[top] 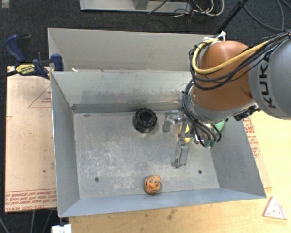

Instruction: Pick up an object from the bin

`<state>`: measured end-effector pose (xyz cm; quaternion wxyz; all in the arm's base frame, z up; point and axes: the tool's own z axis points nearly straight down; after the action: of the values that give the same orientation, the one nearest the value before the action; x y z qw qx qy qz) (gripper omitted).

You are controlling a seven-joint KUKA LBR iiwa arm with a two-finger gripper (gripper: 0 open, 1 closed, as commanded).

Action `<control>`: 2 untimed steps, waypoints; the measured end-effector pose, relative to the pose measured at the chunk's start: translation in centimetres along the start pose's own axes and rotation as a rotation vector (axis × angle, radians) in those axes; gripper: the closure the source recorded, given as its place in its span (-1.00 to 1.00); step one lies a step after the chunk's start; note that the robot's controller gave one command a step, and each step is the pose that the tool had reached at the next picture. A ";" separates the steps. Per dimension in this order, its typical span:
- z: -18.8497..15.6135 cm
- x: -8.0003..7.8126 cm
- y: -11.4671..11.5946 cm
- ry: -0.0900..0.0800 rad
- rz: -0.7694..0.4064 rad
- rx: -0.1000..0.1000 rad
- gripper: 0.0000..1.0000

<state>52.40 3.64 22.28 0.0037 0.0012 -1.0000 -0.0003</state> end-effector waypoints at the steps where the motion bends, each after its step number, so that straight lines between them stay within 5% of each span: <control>1: -0.4 -0.1 0.0 -0.008 0.001 0.000 -1.00; 2: 4.2 0.9 1.4 -0.011 -0.138 0.000 -1.00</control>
Offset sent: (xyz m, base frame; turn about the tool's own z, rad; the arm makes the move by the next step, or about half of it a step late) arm -0.0357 0.0477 -0.1528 -0.4639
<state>51.49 5.06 18.07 -0.0018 0.0700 -0.9975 -0.0004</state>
